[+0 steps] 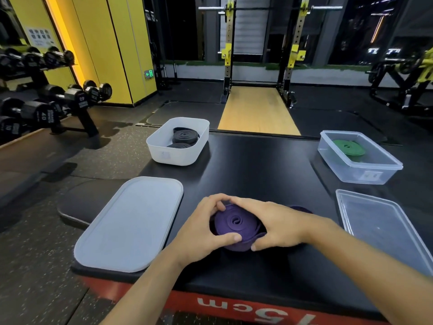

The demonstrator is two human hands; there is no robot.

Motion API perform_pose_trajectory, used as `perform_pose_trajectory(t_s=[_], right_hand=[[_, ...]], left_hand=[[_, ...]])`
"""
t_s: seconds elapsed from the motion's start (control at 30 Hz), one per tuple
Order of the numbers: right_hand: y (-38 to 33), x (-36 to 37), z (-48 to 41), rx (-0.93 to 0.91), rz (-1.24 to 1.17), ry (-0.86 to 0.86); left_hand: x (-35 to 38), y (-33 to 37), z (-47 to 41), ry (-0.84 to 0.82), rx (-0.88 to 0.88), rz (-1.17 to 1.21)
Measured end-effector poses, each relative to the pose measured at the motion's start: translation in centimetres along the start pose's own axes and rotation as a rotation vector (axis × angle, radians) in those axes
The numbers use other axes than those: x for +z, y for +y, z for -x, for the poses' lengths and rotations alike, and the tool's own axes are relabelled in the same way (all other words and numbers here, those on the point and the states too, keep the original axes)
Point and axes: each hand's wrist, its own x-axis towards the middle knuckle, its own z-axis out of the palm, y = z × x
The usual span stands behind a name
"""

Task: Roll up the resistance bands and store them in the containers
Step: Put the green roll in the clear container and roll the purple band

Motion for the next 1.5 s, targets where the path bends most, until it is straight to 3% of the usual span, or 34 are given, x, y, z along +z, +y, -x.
perform_pose_trajectory(t_s=[0.17, 0.4, 0.5, 0.67, 0.87, 1.2, 1.37, 1.5], right_hand=[[-0.3, -0.9, -0.5, 0.003, 0.135, 0.059], [-3.8, 2.1, -0.5, 0.247, 0.249, 0.353], [-4.6, 3.0, -0.2, 0.302, 0.216, 0.364], [-3.1, 1.9, 1.5, 0.166, 0.07, 0.241], [1.4, 1.9, 4.0, -0.025, 0.043, 0.274], [4.2, 1.6, 2.9, 0.006, 0.259, 0.315], [3.8, 2.1, 1.8, -0.059, 0.338, 0.451], [3.3, 1.4, 1.0, -0.079, 0.37, 0.387]], left_hand=[[0.5, 0.5, 0.2, 0.06, 0.072, -0.095], [0.8, -0.1, -0.3, 0.22, 0.048, -0.198], [0.6, -0.2, -0.5, 0.2, 0.008, -0.216], [0.5, -0.6, -0.5, 0.13, 0.045, -0.246], [0.6, -0.4, -0.4, 0.129, 0.098, -0.23], [0.3, -0.6, -0.5, 0.132, 0.079, -0.162], [0.4, -0.3, -0.2, 0.133, 0.084, -0.15], [0.4, -0.3, -0.1, 0.119, 0.11, -0.174]])
